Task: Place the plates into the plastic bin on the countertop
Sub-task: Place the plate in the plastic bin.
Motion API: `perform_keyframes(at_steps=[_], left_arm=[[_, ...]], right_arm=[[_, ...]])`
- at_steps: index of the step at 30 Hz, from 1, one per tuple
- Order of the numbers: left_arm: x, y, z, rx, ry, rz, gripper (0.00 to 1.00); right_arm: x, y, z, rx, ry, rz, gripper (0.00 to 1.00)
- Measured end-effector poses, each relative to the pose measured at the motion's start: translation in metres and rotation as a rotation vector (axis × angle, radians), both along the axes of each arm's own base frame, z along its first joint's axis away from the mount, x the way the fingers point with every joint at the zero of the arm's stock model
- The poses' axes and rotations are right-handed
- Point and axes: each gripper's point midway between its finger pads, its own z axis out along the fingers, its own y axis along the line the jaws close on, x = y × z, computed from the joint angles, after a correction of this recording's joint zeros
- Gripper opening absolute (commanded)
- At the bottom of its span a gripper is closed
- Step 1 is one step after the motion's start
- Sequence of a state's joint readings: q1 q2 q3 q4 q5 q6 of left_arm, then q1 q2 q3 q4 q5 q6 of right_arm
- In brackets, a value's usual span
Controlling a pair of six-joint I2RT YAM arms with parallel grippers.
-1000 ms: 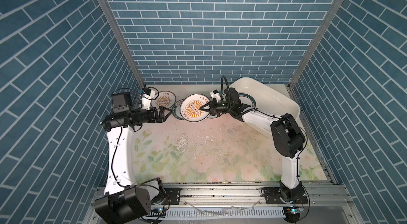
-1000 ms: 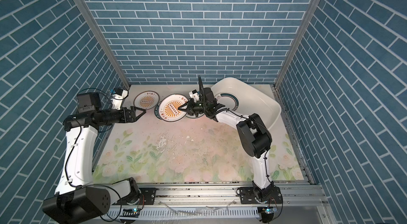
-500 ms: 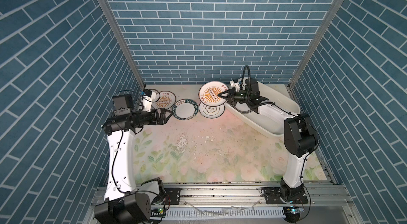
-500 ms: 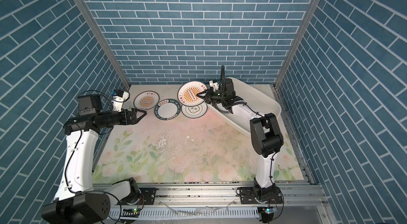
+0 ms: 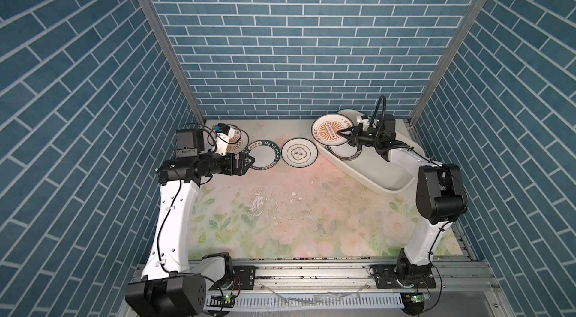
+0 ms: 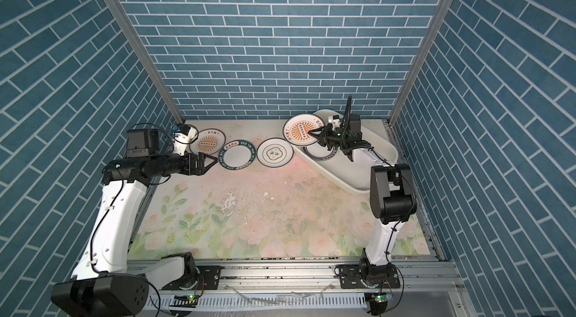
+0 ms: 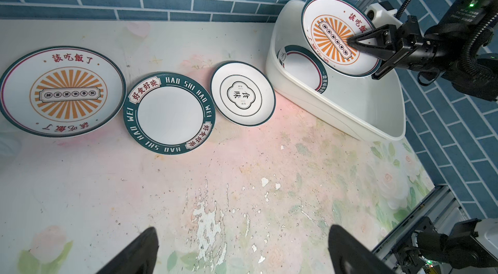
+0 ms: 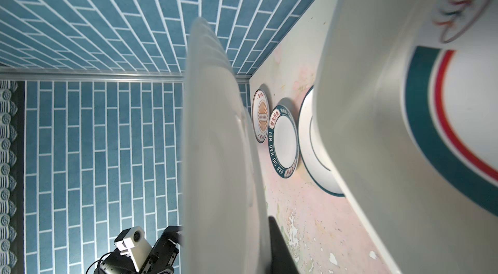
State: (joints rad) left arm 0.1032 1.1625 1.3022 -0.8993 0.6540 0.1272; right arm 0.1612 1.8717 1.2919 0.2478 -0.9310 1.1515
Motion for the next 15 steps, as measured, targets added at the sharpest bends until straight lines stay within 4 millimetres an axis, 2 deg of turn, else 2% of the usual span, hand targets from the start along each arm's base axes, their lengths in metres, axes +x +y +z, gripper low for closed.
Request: perform_keyframes(at_steps=[6,10,15], left_arm=[[0.008,0.000,-0.003,0.014,0.013,0.002,0.99],[0.009,0.001,-0.005,0.018,0.020,0.006,1.00],[0.010,0.002,-0.005,0.021,0.019,0.007,1.00]], right_arm=[[0.011,-0.041,-0.017,-0.015,0.015,-0.068,0.16],[0.019,-0.056,-0.031,-0.013,0.028,-0.089,0.16],[0.028,-0.070,-0.073,-0.019,0.099,-0.106,0.16]])
